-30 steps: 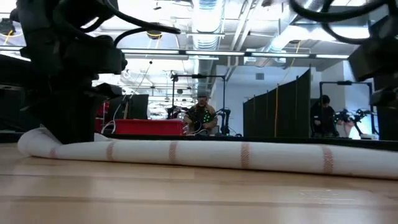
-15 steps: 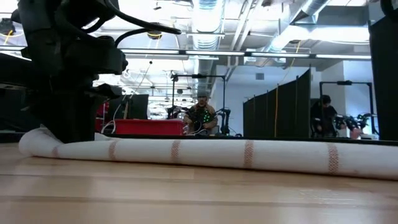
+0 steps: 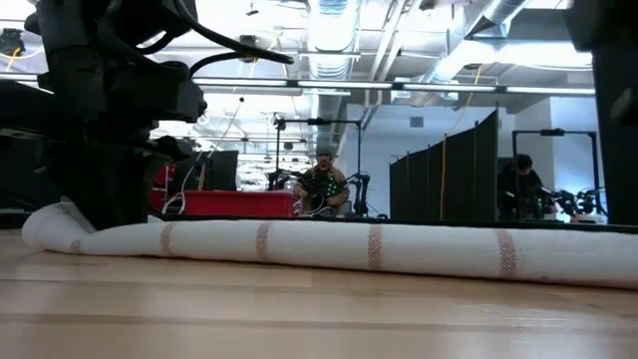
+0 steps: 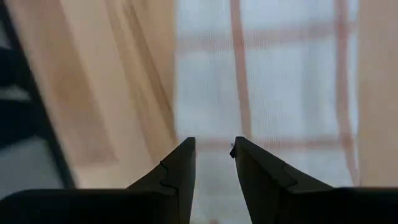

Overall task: Roll towel
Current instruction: Fold the white striped towel

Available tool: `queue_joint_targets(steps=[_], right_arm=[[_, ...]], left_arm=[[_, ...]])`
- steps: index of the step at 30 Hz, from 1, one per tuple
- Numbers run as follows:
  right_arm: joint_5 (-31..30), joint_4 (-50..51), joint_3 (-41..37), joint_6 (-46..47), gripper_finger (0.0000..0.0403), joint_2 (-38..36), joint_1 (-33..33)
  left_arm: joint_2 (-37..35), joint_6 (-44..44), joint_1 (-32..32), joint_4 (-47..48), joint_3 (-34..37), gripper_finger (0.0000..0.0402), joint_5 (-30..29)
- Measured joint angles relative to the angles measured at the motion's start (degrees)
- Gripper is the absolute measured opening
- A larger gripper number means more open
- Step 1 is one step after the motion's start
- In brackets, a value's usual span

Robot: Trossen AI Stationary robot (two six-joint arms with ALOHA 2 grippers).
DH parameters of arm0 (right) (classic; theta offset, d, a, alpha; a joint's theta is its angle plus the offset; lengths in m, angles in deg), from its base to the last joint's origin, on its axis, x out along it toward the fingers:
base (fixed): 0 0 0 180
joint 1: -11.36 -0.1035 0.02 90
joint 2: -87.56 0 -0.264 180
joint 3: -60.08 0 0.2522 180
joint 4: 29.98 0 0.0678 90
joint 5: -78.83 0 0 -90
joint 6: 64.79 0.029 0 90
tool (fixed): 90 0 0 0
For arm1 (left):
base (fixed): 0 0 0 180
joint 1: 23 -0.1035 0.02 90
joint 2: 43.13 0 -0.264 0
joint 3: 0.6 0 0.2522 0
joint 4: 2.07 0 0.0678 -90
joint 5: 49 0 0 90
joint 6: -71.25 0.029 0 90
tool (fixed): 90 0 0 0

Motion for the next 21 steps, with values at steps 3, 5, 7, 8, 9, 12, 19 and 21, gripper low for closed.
queue_joint_targets(steps=[3, 5, 7, 8, 9, 12, 19, 21], right_arm=[[0.02, 2.03, -0.66, -1.18, 0.0099, 2.18, -0.46], [-0.74, 3.54, -2.65, -1.2, 0.0099, 2.46, -0.54], [-1.07, 3.27, -4.44, -1.42, 0.0099, 2.04, 0.04], [-1.02, 2.73, -5.56, -1.85, 0.0099, 1.88, 0.72], [-0.75, 2.05, -6.57, -2.5, 0.0099, 1.79, 1.61], [0.32, 1.94, -8.2, -6.83, 0.0099, 1.36, 5.37], [0.98, 3.18, -9.14, -22.59, 0.0099, 0.83, 14.83], [0.7, 4.15, -9.32, -26.4, 0.0099, 0.41, 17.72]], left_arm=[[0.04, -0.56, -0.4, 0.59, -0.25, 0.0081, 0.47], [0.05, -1.32, -0.42, 0.61, -0.25, 0.0081, 0.45], [-0.21, -1.47, -0.58, 0.63, -0.24, 0.0081, 0.5], [-0.21, -1.61, -0.62, 0.63, -0.23, 0.0081, 0.54], [-0.23, -1.85, -0.67, 0.63, -0.23, 0.0081, 0.5], [-0.27, -3.23, -1.79, 1.25, -0.23, 0.0081, 0.53], [-0.43, 0.82, -6.99, 4.73, -0.27, 0.0081, 0.76], [-0.46, 2.96, -9.15, 5.62, -0.34, 0.0081, 1.58]])
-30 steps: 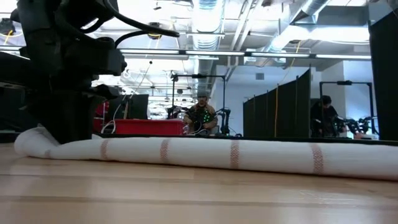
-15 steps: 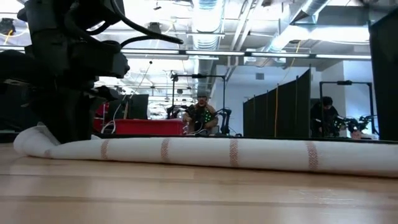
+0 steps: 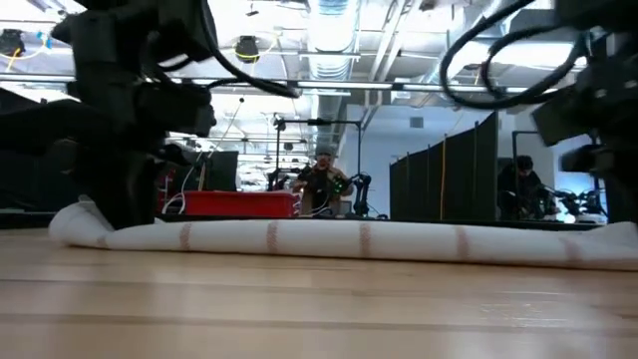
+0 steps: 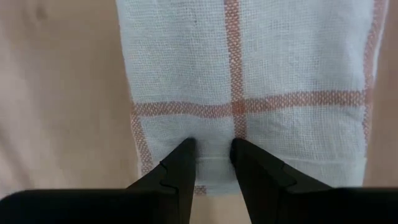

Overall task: Roll towel
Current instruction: Fold the white striped towel

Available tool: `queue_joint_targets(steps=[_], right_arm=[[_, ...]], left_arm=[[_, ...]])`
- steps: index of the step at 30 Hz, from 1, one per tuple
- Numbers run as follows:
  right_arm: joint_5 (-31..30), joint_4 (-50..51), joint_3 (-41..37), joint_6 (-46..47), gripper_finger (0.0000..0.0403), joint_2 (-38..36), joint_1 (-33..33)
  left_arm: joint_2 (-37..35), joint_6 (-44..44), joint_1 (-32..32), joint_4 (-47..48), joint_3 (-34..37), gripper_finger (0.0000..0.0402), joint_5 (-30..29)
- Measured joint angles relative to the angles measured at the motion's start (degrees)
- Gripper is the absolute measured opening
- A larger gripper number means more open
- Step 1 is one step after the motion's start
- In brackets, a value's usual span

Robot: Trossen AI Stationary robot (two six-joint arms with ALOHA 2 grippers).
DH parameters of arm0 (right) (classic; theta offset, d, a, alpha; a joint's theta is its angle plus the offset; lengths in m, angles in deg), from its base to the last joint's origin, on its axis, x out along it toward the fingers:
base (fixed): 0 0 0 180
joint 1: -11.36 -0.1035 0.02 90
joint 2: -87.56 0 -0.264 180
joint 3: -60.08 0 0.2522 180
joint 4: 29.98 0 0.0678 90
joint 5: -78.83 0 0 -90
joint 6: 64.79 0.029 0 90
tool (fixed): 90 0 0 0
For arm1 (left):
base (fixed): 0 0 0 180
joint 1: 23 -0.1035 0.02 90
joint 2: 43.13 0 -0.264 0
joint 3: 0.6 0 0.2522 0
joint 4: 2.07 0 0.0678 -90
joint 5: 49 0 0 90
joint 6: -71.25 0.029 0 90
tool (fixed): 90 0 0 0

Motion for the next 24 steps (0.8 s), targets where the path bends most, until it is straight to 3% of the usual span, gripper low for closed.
queue_joint_targets(steps=[13, 18, 24], right_arm=[[-1.27, -0.08, -7.39, -14.44, 0.0099, -10.98, 22.4], [0.35, -0.98, -8.13, -20.43, 0.0099, -11.76, 30.99], [2.86, -2.56, -8.32, -22.52, 0.0099, -11.67, 35.75]], left_arm=[[-0.08, 12.34, -13.91, 0.34, -0.04, 0.0081, 4.42], [-0.08, 15.34, -17.89, 0.16, -0.04, 0.0081, 4.83], [-0.08, 18.35, -20.83, 0.2, -0.04, 0.0081, 4.83]])
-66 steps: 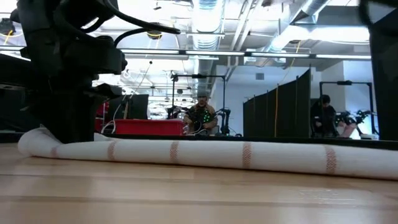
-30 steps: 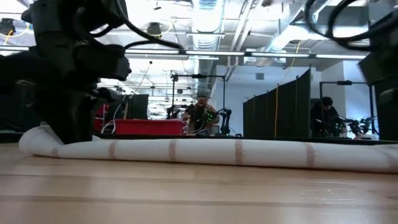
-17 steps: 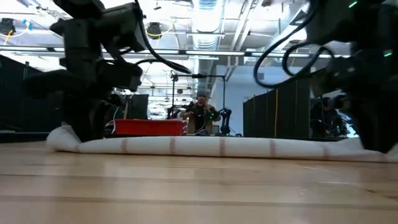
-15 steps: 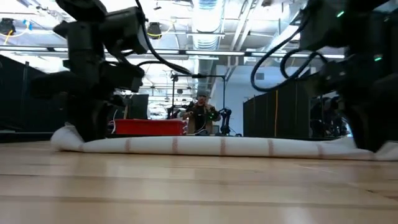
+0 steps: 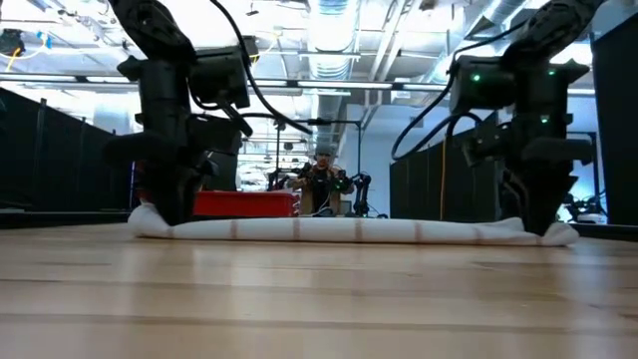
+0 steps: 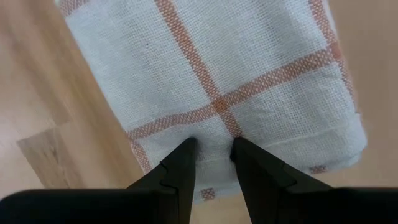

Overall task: Roll towel
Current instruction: Fold the white striped towel

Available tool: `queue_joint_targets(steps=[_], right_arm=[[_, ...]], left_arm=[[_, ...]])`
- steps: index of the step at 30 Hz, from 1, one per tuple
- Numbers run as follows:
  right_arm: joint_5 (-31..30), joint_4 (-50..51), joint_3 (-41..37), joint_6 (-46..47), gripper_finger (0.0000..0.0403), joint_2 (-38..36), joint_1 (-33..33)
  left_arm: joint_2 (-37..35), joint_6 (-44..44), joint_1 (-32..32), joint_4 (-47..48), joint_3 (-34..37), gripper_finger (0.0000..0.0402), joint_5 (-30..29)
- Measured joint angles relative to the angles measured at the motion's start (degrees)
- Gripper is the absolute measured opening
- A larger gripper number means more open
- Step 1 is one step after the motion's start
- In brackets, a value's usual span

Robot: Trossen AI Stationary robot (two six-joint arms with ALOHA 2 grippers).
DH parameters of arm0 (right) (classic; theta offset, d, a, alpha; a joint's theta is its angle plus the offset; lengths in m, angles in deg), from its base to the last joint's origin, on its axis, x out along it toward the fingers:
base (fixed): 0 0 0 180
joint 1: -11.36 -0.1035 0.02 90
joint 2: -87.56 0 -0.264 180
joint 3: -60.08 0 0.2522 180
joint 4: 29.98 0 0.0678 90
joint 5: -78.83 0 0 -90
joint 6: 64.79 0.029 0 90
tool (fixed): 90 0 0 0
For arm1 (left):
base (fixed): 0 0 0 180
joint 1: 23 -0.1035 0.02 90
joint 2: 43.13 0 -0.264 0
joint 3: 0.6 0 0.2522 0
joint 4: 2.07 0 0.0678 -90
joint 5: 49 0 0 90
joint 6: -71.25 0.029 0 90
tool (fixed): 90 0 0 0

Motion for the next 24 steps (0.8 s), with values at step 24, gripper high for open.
queue_joint_targets(steps=[24], right_arm=[[0.66, 6.93, 6.48, -2.61, 0.0099, -5.38, -2.89]], left_arm=[[-11.45, -1.59, -0.59, 19.22, -14.93, 0.0081, -7.23]])
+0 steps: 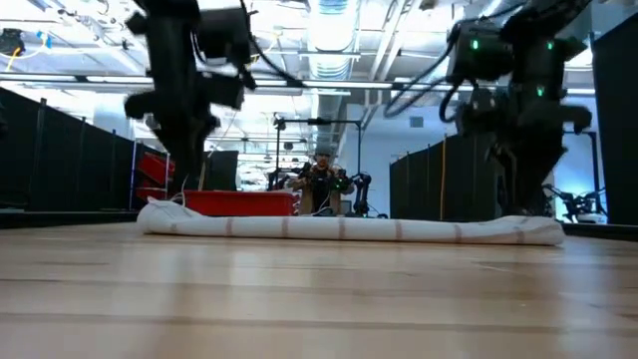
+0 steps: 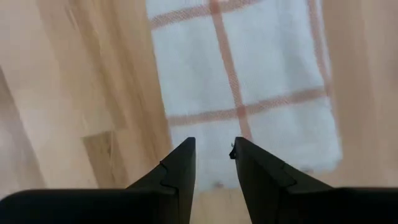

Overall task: Roll towel
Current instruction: Fold the white striped towel, then return to Home Position

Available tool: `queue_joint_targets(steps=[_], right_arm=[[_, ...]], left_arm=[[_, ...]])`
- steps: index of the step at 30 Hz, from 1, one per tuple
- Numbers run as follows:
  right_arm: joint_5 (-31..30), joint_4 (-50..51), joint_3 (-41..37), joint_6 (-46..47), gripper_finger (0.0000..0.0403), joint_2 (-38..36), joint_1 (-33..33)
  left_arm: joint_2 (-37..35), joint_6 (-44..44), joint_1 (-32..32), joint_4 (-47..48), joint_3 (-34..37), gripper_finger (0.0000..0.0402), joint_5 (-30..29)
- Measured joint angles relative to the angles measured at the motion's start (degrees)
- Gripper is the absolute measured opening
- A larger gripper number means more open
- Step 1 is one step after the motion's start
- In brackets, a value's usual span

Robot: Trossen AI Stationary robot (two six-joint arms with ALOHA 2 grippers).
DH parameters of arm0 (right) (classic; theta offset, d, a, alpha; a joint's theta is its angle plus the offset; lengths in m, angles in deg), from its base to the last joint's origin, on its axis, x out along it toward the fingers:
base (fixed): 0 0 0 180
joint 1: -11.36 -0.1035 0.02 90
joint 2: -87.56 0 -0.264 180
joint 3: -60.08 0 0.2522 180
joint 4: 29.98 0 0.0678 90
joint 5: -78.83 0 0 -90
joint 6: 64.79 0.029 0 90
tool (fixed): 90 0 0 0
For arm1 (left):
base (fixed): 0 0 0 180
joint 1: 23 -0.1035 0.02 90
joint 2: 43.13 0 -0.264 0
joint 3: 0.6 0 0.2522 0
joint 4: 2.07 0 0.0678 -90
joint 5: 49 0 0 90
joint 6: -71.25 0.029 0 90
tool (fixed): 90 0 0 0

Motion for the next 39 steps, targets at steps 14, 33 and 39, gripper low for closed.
queue_joint_targets(steps=[14, 33, 39], right_arm=[[0.25, -2.44, 13.64, 7.61, 0.0009, -16.11, -10.91], [7.69, -33.95, 6.11, 4.04, 0.0, -32.0, 2.52], [7.1, -43.98, -5.99, 10.34, 0.0, -41.3, 4.59]], left_arm=[[-6.66, -8.74, 15.76, 3.79, -13.65, 0.0002, -1.43], [-46.52, -14.45, 6.66, -29.27, 17.99, 0.0, 10.07], [-57.02, -20.07, 6.48, -40.4, 29.15, 0.0, 8.4]])
